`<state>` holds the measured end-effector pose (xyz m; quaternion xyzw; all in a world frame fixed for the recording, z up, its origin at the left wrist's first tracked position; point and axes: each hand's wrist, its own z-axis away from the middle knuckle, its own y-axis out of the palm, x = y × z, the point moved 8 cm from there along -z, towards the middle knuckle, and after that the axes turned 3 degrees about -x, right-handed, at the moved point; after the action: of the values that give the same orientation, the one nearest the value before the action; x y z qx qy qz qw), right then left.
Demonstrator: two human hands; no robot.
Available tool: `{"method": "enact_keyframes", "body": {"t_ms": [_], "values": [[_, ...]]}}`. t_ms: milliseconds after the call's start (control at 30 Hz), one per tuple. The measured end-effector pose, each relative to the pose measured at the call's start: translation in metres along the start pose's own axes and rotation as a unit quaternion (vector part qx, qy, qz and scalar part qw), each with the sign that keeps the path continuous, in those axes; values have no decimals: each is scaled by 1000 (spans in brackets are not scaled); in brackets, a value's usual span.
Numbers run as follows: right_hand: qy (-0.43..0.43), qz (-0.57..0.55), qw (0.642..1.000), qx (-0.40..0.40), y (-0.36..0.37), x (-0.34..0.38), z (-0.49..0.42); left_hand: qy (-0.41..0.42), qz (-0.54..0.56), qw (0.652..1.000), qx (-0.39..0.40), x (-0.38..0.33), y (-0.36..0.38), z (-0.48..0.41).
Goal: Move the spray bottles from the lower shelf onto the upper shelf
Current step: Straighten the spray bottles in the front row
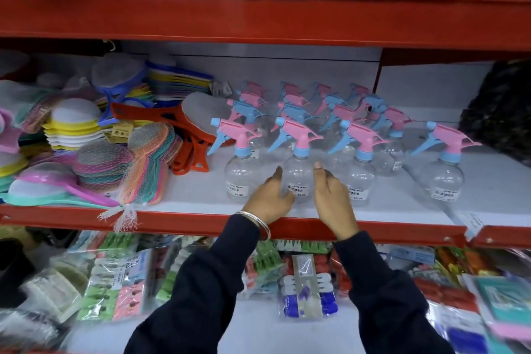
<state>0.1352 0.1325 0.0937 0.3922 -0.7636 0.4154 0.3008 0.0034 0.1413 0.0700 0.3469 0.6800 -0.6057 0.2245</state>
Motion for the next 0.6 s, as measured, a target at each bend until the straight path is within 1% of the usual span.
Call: {"method": "enact_keyframes", "body": {"t_ms": [67, 133, 200, 233, 267, 333, 367, 400, 433, 500, 600], "values": [[-12, 3, 1000, -6, -3, -1, -1, 3, 2, 1000, -4, 1, 2, 2], [-19, 4, 1000, 4, -5, -1, 0, -1, 4, 1000, -8, 3, 3, 4], [-24, -10, 1000, 10, -7, -1, 3, -12, -3, 999, -33, 4, 1, 6], [-25, -34, 999, 2, -12, -1, 5, -13, -5, 998, -69, 2, -2, 9], [-24, -72, 997, -12, -19, -4, 8, -4, 1, 993, -122, -3, -7, 15], [-21, -141, 988, -61, -39, -13, 14, 55, 49, 969, -235, -22, -14, 32], [-26, -158, 983, -89, -51, -19, 17, 91, 77, 957, -264, -33, -12, 40], [-36, -167, 979, -114, -63, -24, 20, 120, 101, 951, -266, -44, -6, 43], [-41, -171, 975, -133, -74, -29, 22, 139, 120, 952, -247, -54, 3, 43], [-25, -163, 975, -148, -89, -42, 20, 144, 144, 964, -168, -69, 27, 35], [24, -139, 983, -115, -95, -58, 9, 108, 110, 988, -31, -81, 63, 13]]}}
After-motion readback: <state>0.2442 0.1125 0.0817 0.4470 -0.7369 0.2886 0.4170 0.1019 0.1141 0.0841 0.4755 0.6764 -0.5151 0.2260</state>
